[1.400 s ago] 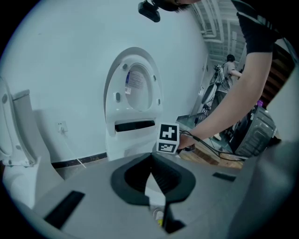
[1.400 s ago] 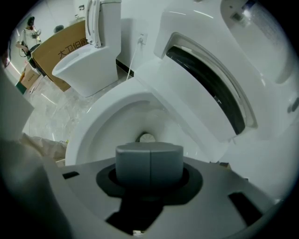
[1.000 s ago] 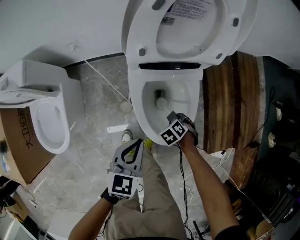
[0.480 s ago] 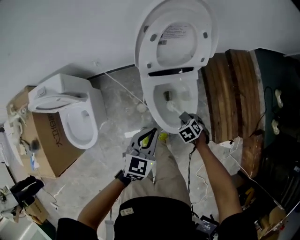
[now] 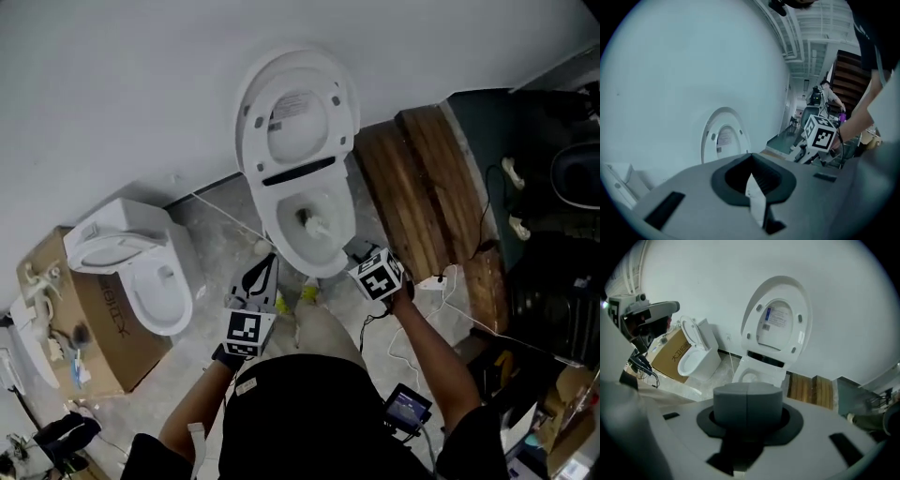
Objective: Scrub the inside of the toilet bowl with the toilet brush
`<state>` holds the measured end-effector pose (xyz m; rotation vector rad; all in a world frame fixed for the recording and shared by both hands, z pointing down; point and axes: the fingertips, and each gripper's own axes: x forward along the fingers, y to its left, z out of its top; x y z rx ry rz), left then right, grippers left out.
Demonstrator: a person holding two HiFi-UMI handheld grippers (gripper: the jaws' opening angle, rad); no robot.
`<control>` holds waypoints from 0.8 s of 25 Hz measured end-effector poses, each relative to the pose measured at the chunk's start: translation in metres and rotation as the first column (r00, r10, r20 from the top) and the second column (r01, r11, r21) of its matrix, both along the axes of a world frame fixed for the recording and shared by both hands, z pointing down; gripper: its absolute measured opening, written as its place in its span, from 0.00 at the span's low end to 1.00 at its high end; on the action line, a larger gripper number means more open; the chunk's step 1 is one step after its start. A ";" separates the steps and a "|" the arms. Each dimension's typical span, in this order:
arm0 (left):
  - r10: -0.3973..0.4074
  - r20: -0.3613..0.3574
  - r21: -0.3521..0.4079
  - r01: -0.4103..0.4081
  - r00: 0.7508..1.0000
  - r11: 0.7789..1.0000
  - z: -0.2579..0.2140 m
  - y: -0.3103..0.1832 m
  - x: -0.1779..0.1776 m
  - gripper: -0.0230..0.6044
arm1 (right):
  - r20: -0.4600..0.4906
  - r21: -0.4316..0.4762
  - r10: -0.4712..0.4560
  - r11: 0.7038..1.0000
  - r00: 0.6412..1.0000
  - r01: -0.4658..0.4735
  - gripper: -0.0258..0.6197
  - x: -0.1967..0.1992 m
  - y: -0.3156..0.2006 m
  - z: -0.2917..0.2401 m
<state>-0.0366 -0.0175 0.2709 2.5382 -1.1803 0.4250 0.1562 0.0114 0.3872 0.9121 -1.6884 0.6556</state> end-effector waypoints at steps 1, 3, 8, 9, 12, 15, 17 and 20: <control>0.001 -0.008 0.008 -0.001 1.000 1.000 -0.009 0.001 0.000 0.05 | 0.002 0.013 0.017 1.000 1.000 -0.017 0.27 0.001 0.003 -0.016; 0.008 -0.016 0.020 -0.007 1.000 1.000 -0.023 0.005 -0.002 0.05 | 0.016 0.044 0.052 0.998 0.999 -0.053 0.27 -0.002 0.009 -0.044; 0.037 -0.033 0.062 -0.035 0.999 0.997 -0.048 0.002 0.000 0.05 | 0.063 0.110 0.086 0.990 0.994 -0.092 0.27 -0.015 0.011 -0.104; 0.037 -0.038 0.071 -0.035 0.999 0.997 -0.052 0.001 0.003 0.05 | 0.068 0.117 0.087 0.989 0.994 -0.095 0.27 -0.014 0.012 -0.115; 0.019 -0.080 0.082 -0.013 0.997 0.997 -0.069 -0.005 0.014 0.05 | 0.076 0.157 0.092 0.982 0.993 -0.103 0.27 -0.009 0.015 -0.146; 0.032 -0.106 0.106 -0.021 0.994 0.994 -0.090 -0.002 0.018 0.05 | 0.083 0.183 0.112 0.975 0.990 -0.125 0.27 -0.008 0.022 -0.168; 0.049 -0.102 0.136 -0.035 0.994 0.990 -0.104 0.002 0.019 0.05 | 0.096 0.192 0.130 0.970 0.987 -0.146 0.27 -0.006 0.029 -0.183; 0.049 -0.109 0.162 -0.031 0.993 0.986 -0.120 0.007 0.016 0.05 | 0.122 0.211 0.162 0.960 0.979 -0.185 0.27 0.002 0.038 -0.203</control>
